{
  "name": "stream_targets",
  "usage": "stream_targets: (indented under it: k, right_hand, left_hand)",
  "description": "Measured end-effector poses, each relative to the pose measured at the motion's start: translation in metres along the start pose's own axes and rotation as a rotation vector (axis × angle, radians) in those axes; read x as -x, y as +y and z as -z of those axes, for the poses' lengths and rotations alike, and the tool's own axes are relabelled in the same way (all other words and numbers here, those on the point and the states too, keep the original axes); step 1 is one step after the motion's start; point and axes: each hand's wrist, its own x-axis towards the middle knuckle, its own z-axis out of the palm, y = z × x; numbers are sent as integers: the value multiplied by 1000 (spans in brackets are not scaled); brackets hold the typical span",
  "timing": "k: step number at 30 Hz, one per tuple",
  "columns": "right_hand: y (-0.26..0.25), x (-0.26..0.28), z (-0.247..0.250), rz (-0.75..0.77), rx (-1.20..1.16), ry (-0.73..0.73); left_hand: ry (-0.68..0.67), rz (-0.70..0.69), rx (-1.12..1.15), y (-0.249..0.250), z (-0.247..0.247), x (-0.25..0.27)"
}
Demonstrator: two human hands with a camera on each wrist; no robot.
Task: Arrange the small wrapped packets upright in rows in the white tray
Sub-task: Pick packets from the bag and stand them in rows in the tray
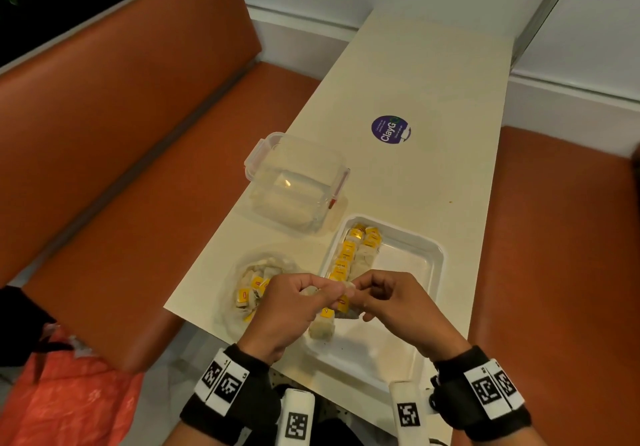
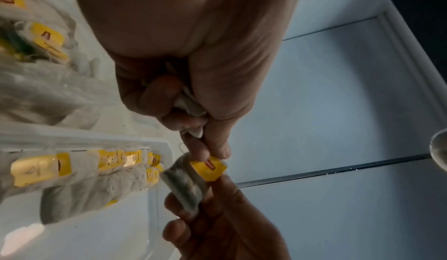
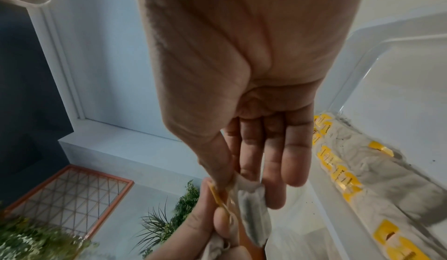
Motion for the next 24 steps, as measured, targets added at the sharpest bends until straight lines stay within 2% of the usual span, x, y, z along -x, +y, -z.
stream_targets:
  k: [8,12,17,21,24]
  right_hand:
    - [6,-4,7,-1,-144,-51]
    - [10,-5,9,9,-167,-95]
    - [38,-14,11,-58,-107,38]
    - [77,-27,11,-201,-59,171]
    - [96,-37,7,-271,-48,194]
  left_hand:
    - [81,-15,-63,-8,-7,-7]
    - [79,-38,-86,-12,-10,-11]
    - [101,-25,-117,-21,-11,-14]
    - [156,116,7,-31,-1,-14]
    - [165,198,107,-40,10,-14]
